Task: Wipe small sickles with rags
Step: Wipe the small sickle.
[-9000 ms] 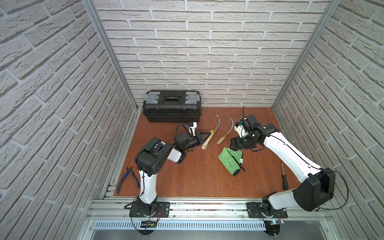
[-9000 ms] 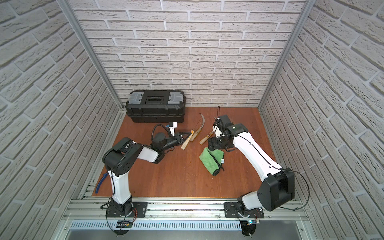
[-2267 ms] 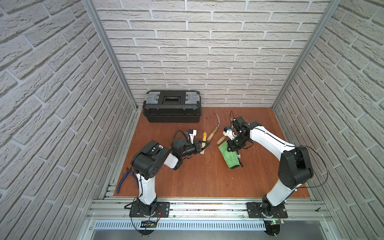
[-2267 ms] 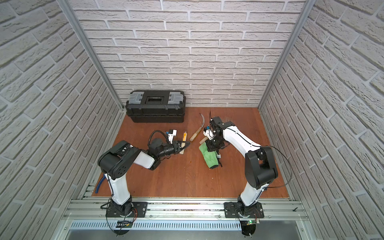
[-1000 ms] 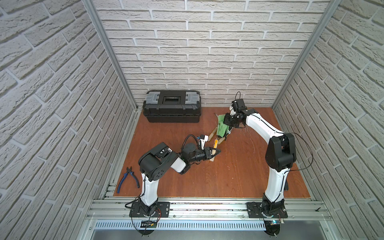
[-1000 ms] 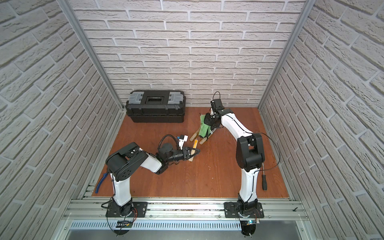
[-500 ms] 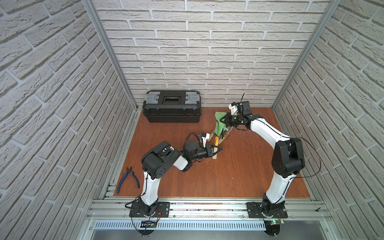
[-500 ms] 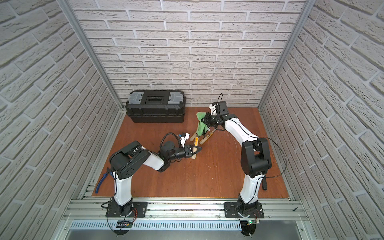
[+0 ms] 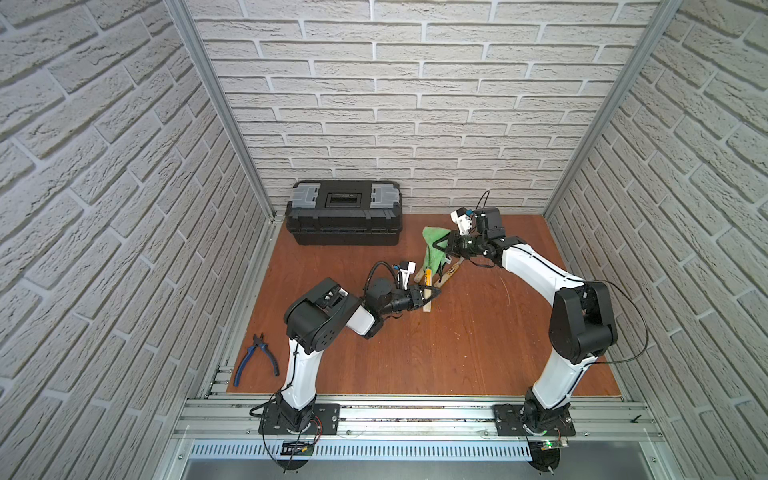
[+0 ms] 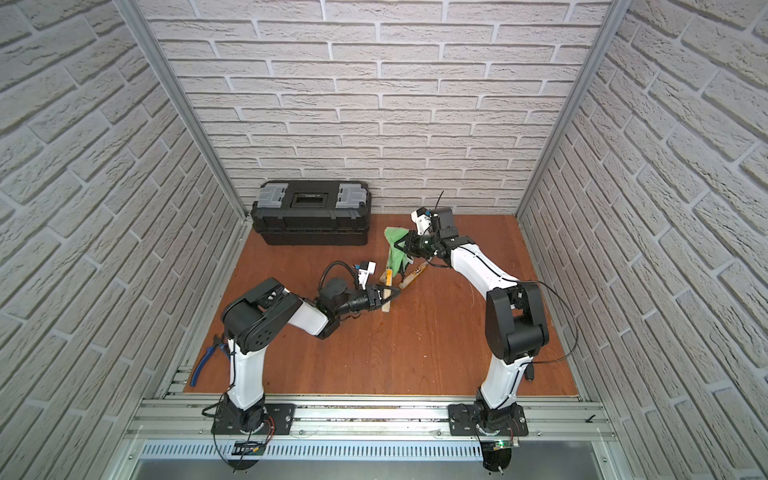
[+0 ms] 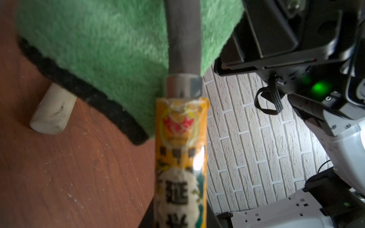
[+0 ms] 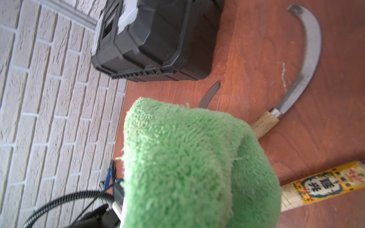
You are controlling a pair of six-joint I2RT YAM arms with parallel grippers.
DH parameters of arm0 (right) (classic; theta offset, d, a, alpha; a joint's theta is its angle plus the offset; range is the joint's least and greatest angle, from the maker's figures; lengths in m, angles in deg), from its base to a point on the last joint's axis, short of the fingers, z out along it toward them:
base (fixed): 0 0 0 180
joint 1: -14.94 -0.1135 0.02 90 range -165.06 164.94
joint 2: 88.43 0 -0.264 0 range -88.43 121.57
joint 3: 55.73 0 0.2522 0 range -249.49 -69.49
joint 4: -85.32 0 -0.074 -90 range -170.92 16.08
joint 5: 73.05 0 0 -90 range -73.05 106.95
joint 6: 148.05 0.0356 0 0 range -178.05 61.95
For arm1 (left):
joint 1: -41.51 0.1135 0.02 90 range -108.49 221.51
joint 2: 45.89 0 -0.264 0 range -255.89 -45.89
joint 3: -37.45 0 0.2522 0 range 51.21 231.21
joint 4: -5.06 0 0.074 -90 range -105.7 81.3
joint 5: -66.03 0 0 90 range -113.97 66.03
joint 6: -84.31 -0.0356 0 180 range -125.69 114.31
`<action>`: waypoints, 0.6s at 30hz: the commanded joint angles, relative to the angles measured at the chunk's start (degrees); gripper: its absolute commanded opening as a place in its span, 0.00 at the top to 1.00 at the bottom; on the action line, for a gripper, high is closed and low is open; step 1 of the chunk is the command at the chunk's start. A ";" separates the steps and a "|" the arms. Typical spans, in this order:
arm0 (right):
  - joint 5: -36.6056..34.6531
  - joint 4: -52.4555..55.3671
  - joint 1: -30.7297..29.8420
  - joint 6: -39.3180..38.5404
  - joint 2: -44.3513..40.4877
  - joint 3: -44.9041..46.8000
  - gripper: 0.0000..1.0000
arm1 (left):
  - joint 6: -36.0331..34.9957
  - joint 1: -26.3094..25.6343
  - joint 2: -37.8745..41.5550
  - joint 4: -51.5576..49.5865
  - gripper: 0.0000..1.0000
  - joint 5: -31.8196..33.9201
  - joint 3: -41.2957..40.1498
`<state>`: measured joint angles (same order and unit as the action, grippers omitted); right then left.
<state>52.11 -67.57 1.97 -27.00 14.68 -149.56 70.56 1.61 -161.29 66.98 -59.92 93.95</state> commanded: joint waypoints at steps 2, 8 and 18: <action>8.62 3.35 -4.43 -6.43 -3.35 -0.61 0.97 | 0.49 0.47 -0.73 4.52 1.00 -4.90 1.49; 11.08 10.30 -5.75 -12.54 -5.01 -1.03 0.97 | 0.13 1.54 0.30 3.60 1.00 -5.38 2.20; -6.99 11.87 2.62 -5.49 -15.52 4.40 0.97 | 0.13 1.25 5.17 4.52 1.00 -4.94 -1.60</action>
<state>50.45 -56.89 2.47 -34.70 2.77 -144.62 70.60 2.94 -159.01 66.93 -64.48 93.73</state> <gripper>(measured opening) 0.138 0.255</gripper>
